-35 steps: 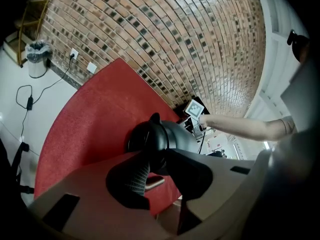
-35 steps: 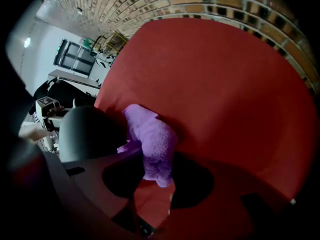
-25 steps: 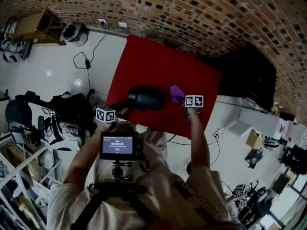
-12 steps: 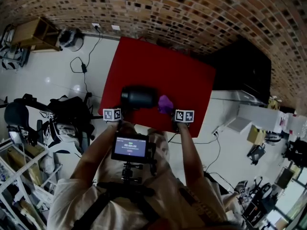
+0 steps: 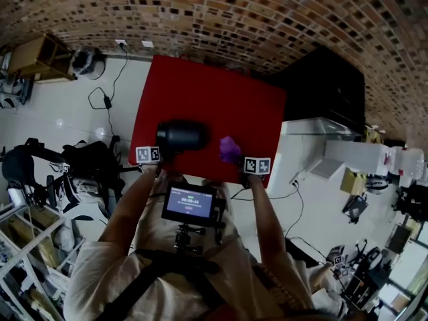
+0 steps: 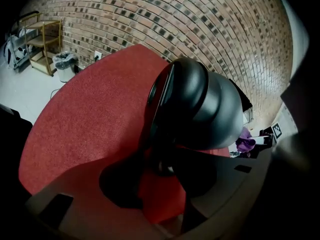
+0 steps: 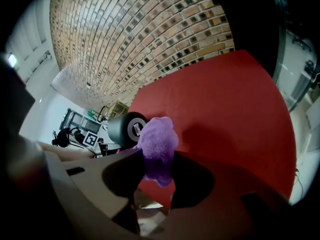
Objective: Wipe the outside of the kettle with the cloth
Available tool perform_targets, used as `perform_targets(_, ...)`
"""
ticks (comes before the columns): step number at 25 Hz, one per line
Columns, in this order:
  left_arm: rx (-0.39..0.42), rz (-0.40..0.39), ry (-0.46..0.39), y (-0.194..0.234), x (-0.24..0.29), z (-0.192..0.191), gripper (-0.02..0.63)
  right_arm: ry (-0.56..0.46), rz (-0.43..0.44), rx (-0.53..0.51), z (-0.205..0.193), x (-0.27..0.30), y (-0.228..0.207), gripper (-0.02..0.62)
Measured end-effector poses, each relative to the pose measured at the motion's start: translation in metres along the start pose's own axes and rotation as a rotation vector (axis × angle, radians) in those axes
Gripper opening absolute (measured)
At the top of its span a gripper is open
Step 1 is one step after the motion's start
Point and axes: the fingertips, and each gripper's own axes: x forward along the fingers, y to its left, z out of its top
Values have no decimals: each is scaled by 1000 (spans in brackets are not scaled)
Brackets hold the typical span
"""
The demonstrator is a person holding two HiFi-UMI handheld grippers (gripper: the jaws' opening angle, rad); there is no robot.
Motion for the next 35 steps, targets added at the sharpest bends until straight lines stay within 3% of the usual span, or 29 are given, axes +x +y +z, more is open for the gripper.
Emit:
perform_targets(4,32,-19,4,0,0,3,160,-34,-5,10,8,-10,-10,166)
perform_targets(5,45,-27,4,-1,1,3,107,-39,-3,18,7,-11,-12,166)
perform_targets(6,59,-27,7,-3,1,4,107,-42,0,26,6,-11,-13,166)
perform_targets(9,112,17,12,-6,-2,10,107,-48,9,50,-5,-10,-15,166)
perform_targets(13,238,93,1,-12,-14,32,107,-51,21,69,-17,-8,-16,166)
perform_targets(21,441,146,-47,-46,-30,76,104,-132,26,146,-17,-17,-27,166)
perform_targets(28,591,154,-71,-91,-46,88,108,-224,57,253,-31,-27,-29,166)
perform_targets(32,769,217,-61,-112,-47,87,115,-277,79,329,-44,-29,-29,166)
perform_targets(35,1021,249,-92,-152,-50,92,114,-313,85,368,-52,-30,-27,166)
